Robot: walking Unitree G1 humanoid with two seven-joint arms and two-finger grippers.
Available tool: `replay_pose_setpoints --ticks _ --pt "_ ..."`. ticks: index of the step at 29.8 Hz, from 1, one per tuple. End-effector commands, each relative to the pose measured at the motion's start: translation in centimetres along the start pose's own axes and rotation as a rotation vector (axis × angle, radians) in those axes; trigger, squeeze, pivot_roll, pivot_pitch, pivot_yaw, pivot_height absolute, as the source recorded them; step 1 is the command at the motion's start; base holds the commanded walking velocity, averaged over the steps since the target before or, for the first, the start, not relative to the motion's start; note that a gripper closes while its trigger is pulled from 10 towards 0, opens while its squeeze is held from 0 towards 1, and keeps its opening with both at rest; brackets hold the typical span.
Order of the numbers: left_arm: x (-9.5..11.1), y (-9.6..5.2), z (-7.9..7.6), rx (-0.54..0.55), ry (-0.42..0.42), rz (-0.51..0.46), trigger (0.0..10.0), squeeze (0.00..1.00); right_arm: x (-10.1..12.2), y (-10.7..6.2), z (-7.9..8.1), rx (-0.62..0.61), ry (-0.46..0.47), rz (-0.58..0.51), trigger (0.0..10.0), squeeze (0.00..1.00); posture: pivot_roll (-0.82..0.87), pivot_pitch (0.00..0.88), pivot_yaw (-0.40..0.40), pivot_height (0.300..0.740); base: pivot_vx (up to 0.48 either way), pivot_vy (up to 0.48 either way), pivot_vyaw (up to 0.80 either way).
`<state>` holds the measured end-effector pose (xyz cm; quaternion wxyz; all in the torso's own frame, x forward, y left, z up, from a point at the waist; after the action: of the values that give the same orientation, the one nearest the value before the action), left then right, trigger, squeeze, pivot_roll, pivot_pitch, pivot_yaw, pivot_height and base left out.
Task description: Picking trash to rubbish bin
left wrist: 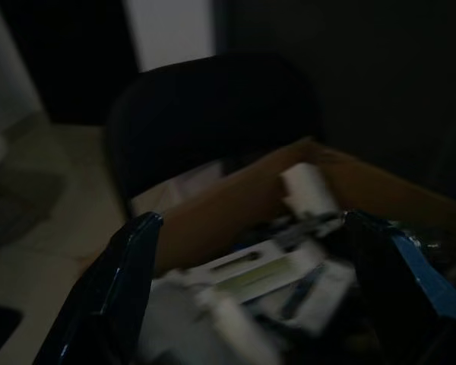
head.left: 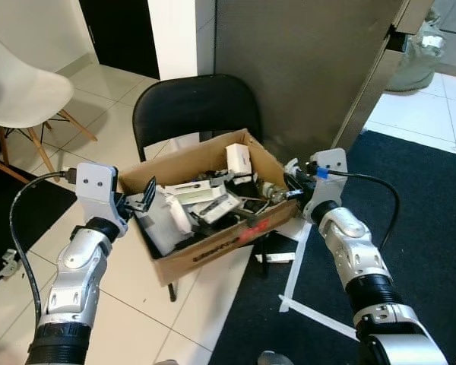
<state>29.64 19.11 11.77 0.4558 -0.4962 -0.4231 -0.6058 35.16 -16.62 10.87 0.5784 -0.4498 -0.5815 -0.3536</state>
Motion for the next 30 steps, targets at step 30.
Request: replay_pose_setpoints --ticks 30 --pt "0.8 -3.2 1.8 0.259 0.172 0.021 10.0 0.0 3.7 6.1 14.9 0.416 -0.095 -0.008 10.0 0.0 0.06 0.0 -0.078 0.74 0.0 0.0 0.21"
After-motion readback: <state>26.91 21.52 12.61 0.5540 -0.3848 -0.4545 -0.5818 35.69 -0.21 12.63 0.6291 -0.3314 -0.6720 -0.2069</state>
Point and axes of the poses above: a point about 5 cm out from each wrist's last joint towards the gripper, its own y axis pointing out of the wrist towards the gripper, its own x axis along the axis of the wrist's last joint, z = x × y, the point moved 1 cm from there along y, pointing out of the wrist towards the gripper, and after that the axes turned 6 degrees about y, right-handed, at the moved point
